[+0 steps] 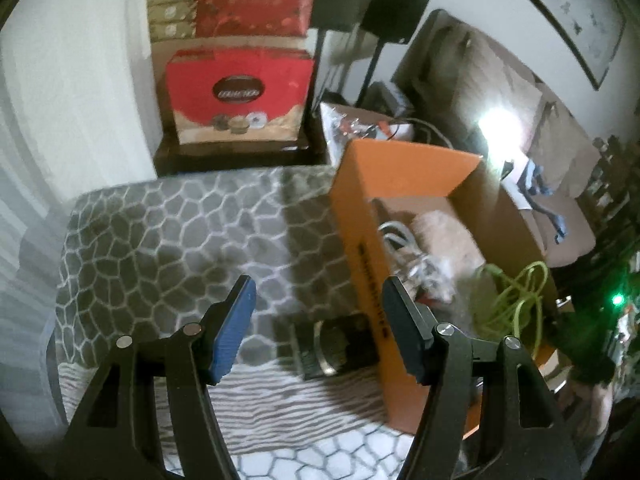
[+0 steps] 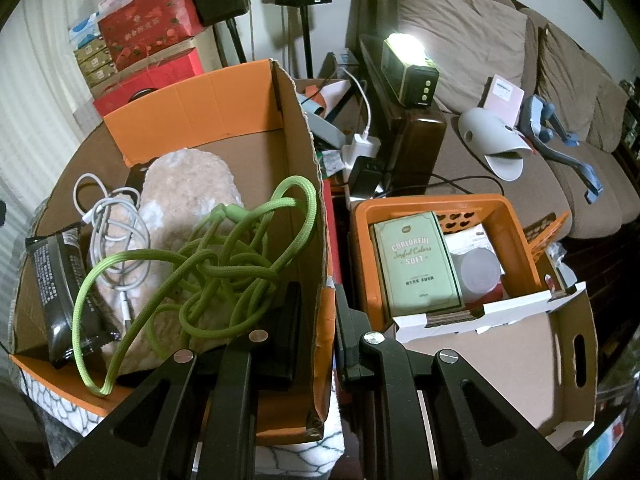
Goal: Organize objects
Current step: 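Reach the left gripper to the black-and-silver packet and grasp it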
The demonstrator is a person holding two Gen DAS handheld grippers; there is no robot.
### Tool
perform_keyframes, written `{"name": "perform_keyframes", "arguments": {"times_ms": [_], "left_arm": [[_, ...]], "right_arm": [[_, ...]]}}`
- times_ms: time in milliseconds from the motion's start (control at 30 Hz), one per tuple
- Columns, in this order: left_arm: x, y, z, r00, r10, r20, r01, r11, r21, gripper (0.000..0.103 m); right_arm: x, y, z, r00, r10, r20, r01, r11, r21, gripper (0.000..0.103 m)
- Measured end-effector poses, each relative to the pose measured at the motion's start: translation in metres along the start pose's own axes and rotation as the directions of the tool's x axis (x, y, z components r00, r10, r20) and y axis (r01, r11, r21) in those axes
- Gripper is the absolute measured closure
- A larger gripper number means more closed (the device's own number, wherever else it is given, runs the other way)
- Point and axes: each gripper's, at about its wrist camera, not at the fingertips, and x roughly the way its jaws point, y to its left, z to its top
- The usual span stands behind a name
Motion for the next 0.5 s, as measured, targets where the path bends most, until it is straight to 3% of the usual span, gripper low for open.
{"name": "perform_keyframes", "arguments": {"times_ms": [233,500], "left_arm": [[0.02,0.033,-0.025,0.998,-0.018,-0.067,0.017,1.0,-0.01,0.039],[0.042,0.051,-0.039,0.984,-0.127,-0.127,0.109,0.984,-0.138,0.038]], "right_arm": [[0.001,0.0,0.0,1.0,-0.007,0.0,0.007,1.0,-0.004,0.088],[0.001,0.001,0.0,1.0,-0.014,0.0,0.014,1.0,-0.007,0.088]]}}
